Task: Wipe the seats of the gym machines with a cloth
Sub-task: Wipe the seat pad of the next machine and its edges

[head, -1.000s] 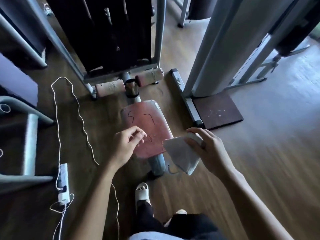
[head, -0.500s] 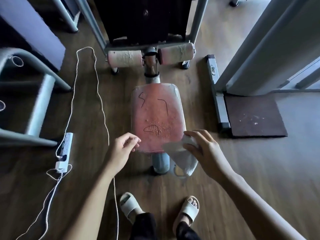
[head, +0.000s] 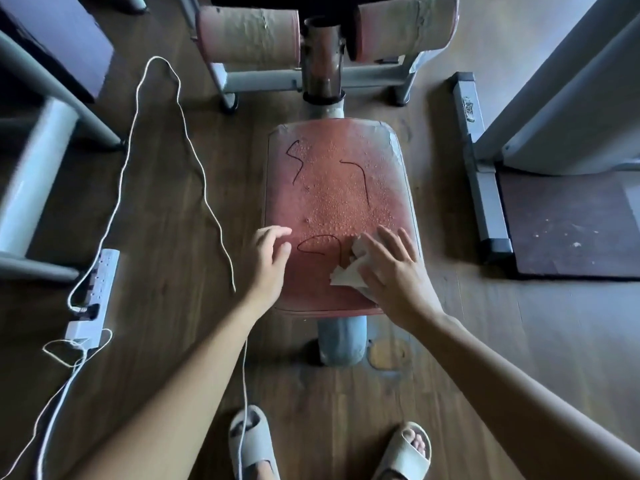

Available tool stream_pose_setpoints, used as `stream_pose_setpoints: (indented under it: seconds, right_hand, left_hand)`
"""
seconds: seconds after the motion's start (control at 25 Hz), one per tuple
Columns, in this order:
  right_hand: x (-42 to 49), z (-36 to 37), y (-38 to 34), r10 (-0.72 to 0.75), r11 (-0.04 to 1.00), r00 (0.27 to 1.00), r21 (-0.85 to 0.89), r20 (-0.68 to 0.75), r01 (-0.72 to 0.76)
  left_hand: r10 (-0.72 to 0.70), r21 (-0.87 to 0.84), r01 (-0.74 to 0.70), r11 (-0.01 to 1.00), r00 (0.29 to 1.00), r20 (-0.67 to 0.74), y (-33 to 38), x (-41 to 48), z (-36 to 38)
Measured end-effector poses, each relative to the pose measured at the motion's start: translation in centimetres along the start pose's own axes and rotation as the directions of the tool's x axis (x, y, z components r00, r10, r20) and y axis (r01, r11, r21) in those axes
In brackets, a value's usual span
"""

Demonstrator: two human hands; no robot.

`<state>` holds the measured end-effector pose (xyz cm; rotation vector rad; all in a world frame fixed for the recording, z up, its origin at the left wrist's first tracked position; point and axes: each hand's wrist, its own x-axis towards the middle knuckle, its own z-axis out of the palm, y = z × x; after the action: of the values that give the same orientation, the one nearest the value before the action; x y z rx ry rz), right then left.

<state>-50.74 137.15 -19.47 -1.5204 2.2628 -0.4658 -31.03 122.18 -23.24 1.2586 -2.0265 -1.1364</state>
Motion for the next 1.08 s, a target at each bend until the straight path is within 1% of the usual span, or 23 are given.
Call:
stream_pose_setpoints:
  seconds: [0.08,0.16,0.2,0.28,0.4,0.52,0.56,0.6,0.64,0.68,0.72,0.76,0.8,0.84,0.92,1.0,1.08]
  right_hand:
    - [1.1,2.0,0.5,0.099,0.992,0.995,-0.078,0.022,-0.097]
    - [1.4,3.2,0.1,0.161,0.984,0.987,-0.079,-0.021,-0.163]
    - [1.0,3.6,-0.5,0.180,0.981,0.982,-0.063,-0.065,-0.184]
    - [-0.3,4.6,-1.9,0.171,0.983,0.977,-0.040,-0.125,-0.177]
    - [-2.0,4.5,-2.7,0.159,0.984,0.975,0.104,-0.158,-0.143]
    - [-1.7,1.4,-2.5,0.223,0.944,0.937,0.298,-0.268,-0.139]
    - [-1.7,0.3,-2.8,0.226,0.938,0.923,0.325,-0.311,-0.120]
    - [-2.0,-0.5,-3.1,0.199,0.946,0.918,0.313,-0.343,-0.089]
    - [-2.3,-0.8,-3.5,0.165,0.960,0.927,0.272,-0.338,-0.071]
    - [-2.7,-0.8,-3.7,0.151,0.975,0.947,0.202,-0.284,-0.095]
    - [-3.0,-0.4,-3.9,0.181,0.980,0.963,0.115,-0.200,-0.161]
    - [-3.3,0.2,-3.9,0.234,0.972,0.964,0.037,-0.128,-0.231]
    - [-3.3,1.0,-3.8,0.272,0.962,0.959,0.002,-0.083,-0.273]
    - [-3.0,1.9,-3.7,0.268,0.964,0.961,0.007,-0.063,-0.268]
    - [-1.7,3.7,-3.2,0.149,0.989,0.988,-0.006,-0.046,-0.150]
    - [-0.4,5.2,-2.3,0.025,0.995,0.999,-0.095,-0.038,-0.029]
    - [0.5,5.9,-0.9,-0.009,0.993,0.997,-0.118,-0.072,0.001]
  left_hand:
    - [0.024,-0.022,-0.024,0.999,0.999,-0.026,-2.0,1.2,1.2]
    - [0.016,-0.045,-0.017,0.999,0.999,-0.036,-3.9,2.0,1.8]
    - [0.023,-0.039,-0.024,0.999,0.999,-0.032,-4.7,2.2,1.9]
    - [0.079,0.030,-0.079,0.996,0.997,-0.016,-5.6,2.2,2.3]
    - [0.165,0.103,-0.161,0.982,0.986,-0.027,-5.6,1.8,2.6]
    - [0.160,0.130,-0.155,0.979,0.987,-0.025,-5.6,1.8,2.5]
    - [0.154,0.127,-0.150,0.980,0.988,-0.019,-5.6,1.8,2.5]
    - [0.153,0.122,-0.150,0.981,0.988,-0.017,-5.6,1.8,2.6]
    - [0.162,0.121,-0.159,0.980,0.987,-0.020,-5.6,1.8,2.6]
    - [0.180,0.126,-0.175,0.976,0.983,-0.025,-5.6,1.7,2.6]
    - [0.199,0.135,-0.193,0.972,0.980,-0.026,-5.6,1.8,2.5]
    - [0.211,0.143,-0.205,0.968,0.977,-0.029,-5.6,1.8,2.4]
    - [0.215,0.148,-0.208,0.967,0.976,-0.034,-5.6,1.8,2.4]
    - [0.213,0.156,-0.204,0.966,0.976,-0.041,-5.6,1.8,2.4]
    - [0.208,0.165,-0.196,0.967,0.977,-0.057,-5.6,1.7,2.6]
    - [0.205,0.128,-0.196,0.972,0.977,-0.065,-5.5,1.7,2.7]
    - [0.213,0.116,-0.204,0.972,0.975,-0.069,-5.8,1.8,2.8]
